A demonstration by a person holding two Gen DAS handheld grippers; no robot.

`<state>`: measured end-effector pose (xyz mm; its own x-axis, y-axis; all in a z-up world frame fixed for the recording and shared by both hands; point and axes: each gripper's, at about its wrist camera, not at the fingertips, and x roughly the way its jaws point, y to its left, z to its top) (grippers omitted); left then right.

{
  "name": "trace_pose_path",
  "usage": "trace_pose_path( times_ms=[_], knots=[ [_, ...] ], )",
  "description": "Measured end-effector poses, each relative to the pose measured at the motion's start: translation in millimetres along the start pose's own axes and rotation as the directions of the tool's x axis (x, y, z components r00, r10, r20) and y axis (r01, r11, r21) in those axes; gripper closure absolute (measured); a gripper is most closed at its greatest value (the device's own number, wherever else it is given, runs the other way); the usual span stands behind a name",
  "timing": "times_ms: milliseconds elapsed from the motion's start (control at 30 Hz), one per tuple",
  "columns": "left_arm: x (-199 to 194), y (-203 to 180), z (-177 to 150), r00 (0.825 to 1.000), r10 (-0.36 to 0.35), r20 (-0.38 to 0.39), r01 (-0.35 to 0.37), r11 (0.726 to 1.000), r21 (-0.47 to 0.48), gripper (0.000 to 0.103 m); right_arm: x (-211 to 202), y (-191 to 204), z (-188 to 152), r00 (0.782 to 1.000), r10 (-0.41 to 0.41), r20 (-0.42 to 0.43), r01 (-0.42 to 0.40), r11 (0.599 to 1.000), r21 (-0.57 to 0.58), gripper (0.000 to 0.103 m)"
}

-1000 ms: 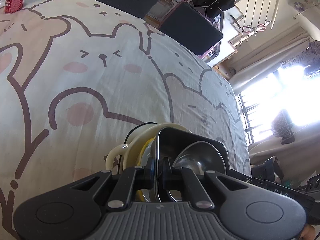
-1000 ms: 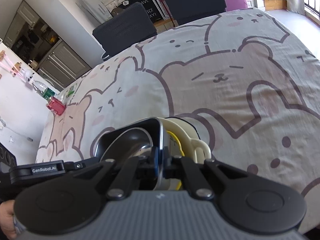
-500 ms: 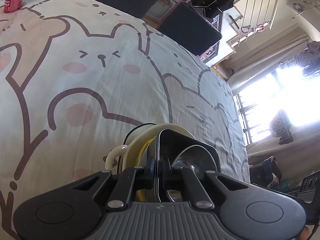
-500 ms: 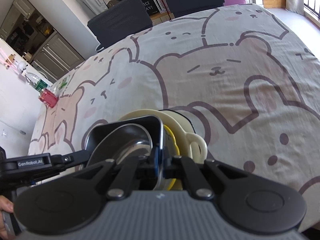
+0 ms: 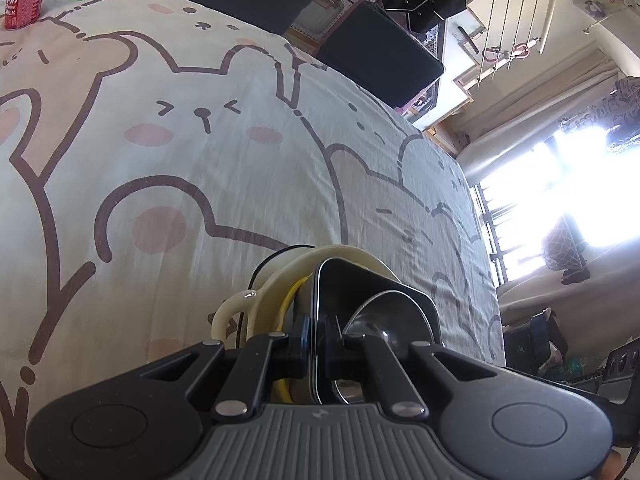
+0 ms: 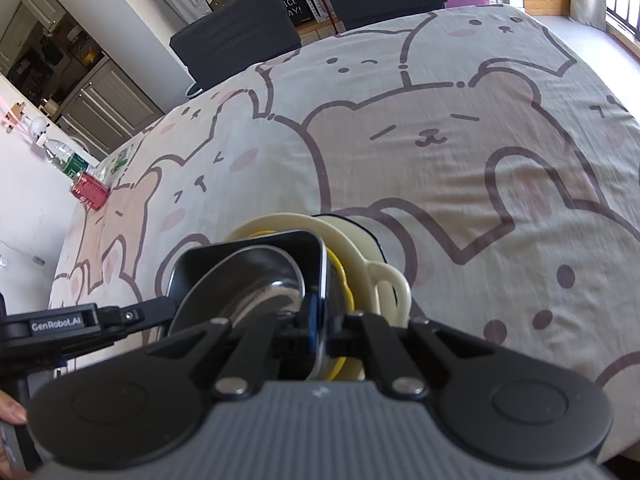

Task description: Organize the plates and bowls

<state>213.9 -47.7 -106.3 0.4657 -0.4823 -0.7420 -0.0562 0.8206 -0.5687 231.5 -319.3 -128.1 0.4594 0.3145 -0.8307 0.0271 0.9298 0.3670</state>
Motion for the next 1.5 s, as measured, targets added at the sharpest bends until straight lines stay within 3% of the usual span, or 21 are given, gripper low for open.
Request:
trace_pose_path(
  times_ms=[800, 933, 1300, 1367, 1500],
  knots=[
    [4, -2, -1, 0.999, 0.019, -0.03, -0.017, 0.999, 0.043, 0.096, 1, 4, 0, 1.0, -0.013, -0.002, 0.013, 1.0, -0.012, 0.094],
    [2, -2, 1, 0.999, 0.022, -0.024, -0.021, 0.999, 0.043, 0.084, -1, 4, 0, 1.0, -0.02, 0.005, 0.02, 1.0, -0.013, 0.093],
    [0, -2, 1, 0.999, 0.038, -0.033, -0.036, 0.997, 0.07, 0.076, -5, 3, 1, 0.999, -0.03, 0.016, 0.03, 0.999, -0.024, 0.091],
    [-3, -3, 1, 0.999, 0.044, -0.027, -0.042, 0.996, 0.078, 0.072, -7, 5, 1, 0.999, -0.033, 0.024, 0.034, 0.999, -0.033, 0.086],
    [-13, -5, 2, 0.998, 0.062, -0.009, -0.061, 0.992, 0.107, 0.053, -13, 8, 1, 0.999, -0.022, 0.044, 0.025, 0.998, -0.057, 0.069]
  ],
)
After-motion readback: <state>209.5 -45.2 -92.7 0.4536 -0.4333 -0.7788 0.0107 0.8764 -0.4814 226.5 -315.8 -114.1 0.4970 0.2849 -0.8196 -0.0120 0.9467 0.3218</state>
